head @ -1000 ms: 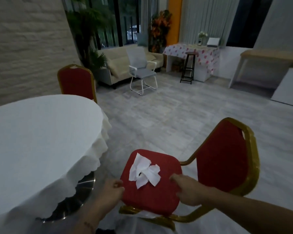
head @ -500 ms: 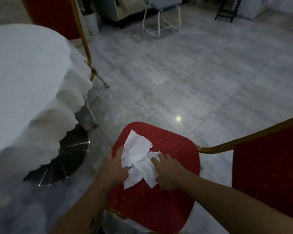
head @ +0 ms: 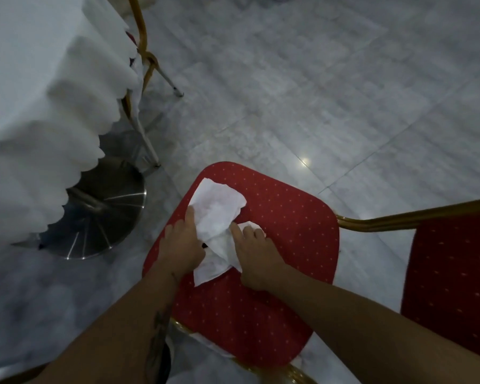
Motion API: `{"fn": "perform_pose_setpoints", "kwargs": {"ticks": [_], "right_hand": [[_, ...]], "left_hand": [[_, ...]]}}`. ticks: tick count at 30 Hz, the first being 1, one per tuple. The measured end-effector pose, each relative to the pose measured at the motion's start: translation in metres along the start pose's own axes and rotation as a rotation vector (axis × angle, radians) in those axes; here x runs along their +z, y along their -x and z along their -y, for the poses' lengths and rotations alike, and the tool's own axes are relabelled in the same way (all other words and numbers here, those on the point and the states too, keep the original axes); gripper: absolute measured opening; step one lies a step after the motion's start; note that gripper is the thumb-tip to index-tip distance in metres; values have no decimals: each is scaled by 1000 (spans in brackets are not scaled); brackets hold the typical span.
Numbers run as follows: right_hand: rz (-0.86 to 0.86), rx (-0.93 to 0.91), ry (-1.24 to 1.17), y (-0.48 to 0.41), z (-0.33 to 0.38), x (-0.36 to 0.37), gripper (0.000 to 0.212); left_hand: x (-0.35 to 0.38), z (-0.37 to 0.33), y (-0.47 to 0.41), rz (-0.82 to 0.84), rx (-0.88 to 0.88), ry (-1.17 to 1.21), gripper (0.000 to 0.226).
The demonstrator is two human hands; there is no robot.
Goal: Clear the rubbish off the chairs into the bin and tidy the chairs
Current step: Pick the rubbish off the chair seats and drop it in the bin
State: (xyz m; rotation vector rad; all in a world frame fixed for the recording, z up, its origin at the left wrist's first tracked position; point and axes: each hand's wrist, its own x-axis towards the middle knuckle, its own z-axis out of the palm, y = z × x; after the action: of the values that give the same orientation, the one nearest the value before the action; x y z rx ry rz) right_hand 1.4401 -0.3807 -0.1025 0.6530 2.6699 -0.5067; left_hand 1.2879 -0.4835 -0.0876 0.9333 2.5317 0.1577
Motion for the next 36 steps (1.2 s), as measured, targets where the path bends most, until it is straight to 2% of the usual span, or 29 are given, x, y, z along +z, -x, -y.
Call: {"fn": "perform_pose_setpoints", "kwargs": {"ticks": [2, 5, 9, 11, 14, 16, 18, 20, 22, 26, 31, 32, 34, 35, 36], "right_hand": [[46, 6, -61, -1, 3, 1, 104], [84, 13, -89, 0, 4, -5, 84], [84, -6, -39, 5, -4, -13, 53], [66, -1, -39, 7, -8, -16, 51], [31, 25, -124, 11, -7, -21, 71], [68, 46, -157, 11, -2, -22, 77], [50, 45, -66, 9, 2, -18, 66], [20, 42, 17, 4, 11, -19, 46], [53, 81, 41, -3, 18, -25, 33], [105, 162, -53, -12, 45, -41, 31], [241, -100, -87, -11, 159, -17, 45], [302, -149, -91, -10, 180, -6, 39], [413, -196, -89, -4, 224, 17, 16], [460, -222, -82, -2, 244, 30, 14], [496, -241, -58, 0, 260, 43, 18]], "left_hand": [[-1, 1, 1, -25, -6, 38, 80], [-8, -1, 6, -71, -100, 93, 60], [-10, 11, 18, -118, -121, 119, 21], [-10, 21, 25, -177, -119, 119, 9], [-14, 36, 35, -260, -139, 157, 10], [-14, 50, 42, -270, -151, 193, 11], [-12, 62, 48, -253, -151, 236, 13], [-14, 78, 59, -245, -137, 290, 16], [-17, 93, 73, -261, -121, 329, 17], [-21, 139, 105, -221, -231, 406, 14], [-12, 221, 169, -212, -459, 590, 14], [-7, 236, 184, -173, -521, 658, 17], [6, 269, 211, -79, -629, 772, 36], [16, 287, 223, -44, -660, 806, 42], [25, 302, 234, -23, -683, 826, 38]]}}
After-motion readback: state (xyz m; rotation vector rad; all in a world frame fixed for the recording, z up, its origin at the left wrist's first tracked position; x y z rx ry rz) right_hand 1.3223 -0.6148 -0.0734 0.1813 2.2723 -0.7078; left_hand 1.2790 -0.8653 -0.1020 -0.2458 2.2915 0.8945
